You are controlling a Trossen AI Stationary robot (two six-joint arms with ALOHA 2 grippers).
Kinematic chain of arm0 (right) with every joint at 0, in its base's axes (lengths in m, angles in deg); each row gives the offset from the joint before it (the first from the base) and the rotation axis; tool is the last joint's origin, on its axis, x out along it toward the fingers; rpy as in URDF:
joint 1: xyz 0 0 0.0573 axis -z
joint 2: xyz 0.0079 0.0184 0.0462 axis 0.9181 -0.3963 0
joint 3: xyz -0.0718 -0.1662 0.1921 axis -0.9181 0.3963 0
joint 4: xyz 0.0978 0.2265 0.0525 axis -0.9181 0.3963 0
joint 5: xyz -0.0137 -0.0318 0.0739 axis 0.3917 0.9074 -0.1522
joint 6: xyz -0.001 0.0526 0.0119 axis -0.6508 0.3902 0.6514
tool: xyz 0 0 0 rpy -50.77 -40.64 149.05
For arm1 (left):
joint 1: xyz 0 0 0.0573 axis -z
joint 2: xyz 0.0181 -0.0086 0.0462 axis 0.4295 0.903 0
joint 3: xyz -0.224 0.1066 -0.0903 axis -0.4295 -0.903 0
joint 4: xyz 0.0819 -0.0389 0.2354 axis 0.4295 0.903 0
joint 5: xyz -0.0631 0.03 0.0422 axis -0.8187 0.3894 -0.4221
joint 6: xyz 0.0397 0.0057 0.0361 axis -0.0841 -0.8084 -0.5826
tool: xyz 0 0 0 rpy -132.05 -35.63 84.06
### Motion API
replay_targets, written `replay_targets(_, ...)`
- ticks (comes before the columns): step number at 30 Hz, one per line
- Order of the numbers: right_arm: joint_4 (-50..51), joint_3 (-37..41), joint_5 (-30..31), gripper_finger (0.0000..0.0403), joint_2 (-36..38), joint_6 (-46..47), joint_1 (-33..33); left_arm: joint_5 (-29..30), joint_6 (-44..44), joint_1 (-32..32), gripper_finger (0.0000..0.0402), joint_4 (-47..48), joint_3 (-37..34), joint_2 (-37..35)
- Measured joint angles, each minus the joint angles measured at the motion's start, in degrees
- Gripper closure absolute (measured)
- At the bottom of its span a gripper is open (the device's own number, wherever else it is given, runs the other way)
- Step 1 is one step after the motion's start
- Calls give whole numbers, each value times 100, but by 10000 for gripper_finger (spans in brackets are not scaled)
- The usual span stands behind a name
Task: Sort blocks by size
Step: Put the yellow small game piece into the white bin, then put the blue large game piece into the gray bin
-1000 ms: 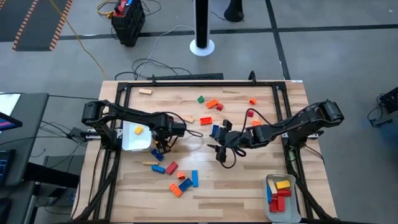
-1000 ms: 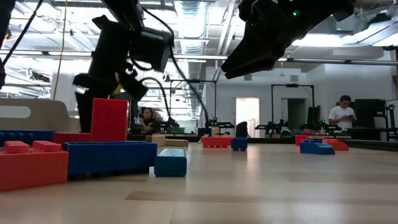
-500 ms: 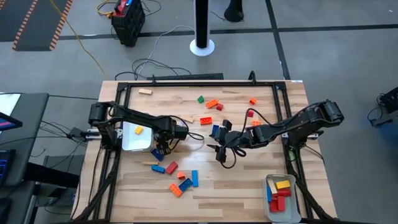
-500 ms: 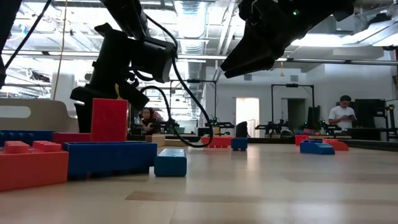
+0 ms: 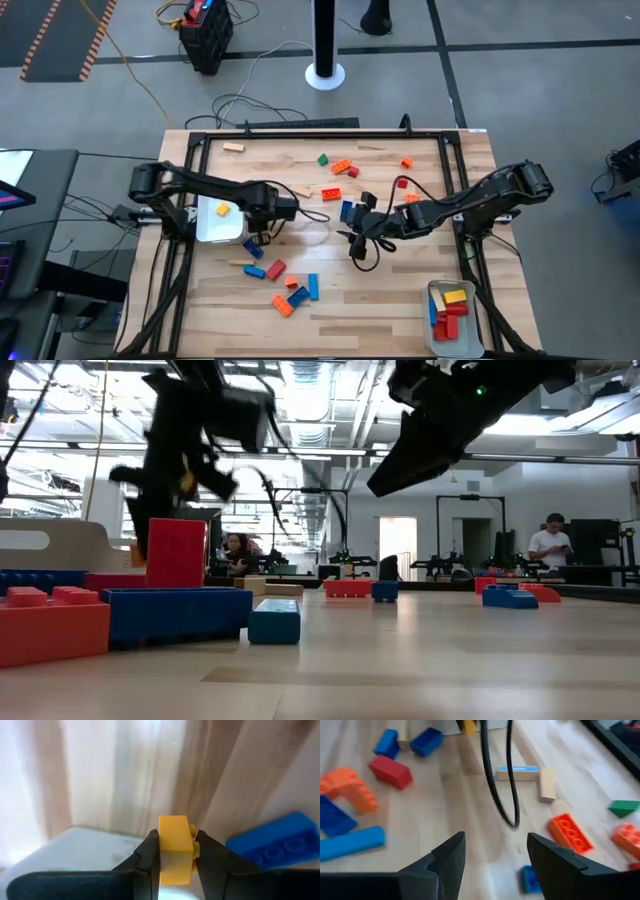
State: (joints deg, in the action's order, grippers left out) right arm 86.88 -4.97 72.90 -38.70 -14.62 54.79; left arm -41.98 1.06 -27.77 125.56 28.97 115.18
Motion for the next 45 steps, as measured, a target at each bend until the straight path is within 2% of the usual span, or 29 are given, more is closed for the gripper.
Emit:
replay_targets(5,136,2,198,165,46,0,0,64,474,20,316,179,-126,-1182)
replay_targets(10,137,2,196,165,46,0,0,183,1145,28,308,529,-811,-2092)
replay_targets(14,28,2,196,165,46,-2,0,84,1531,28,255,474,-1349,-2534)
replay_targets(19,20,2,196,165,46,0,37,4,1693,28,182,525,-1354,-2897)
replay_targets(25,62,2,196,165,46,0,37,-27,1566,485,160,45,-1045,-3149)
replay_targets(30,97,2,196,165,46,0,76,53,760,1605,158,-1521,-1009,-3029)
replay_targets(32,106,2,196,165,46,1,76,36,622,2043,158,-1840,-1008,-2848)
replay_targets(39,147,2,194,165,44,2,74,35,1155,2967,158,-1866,-1010,-1650)
replay_targets(45,146,2,196,165,44,1,76,35,1072,3285,157,-1865,-881,-669)
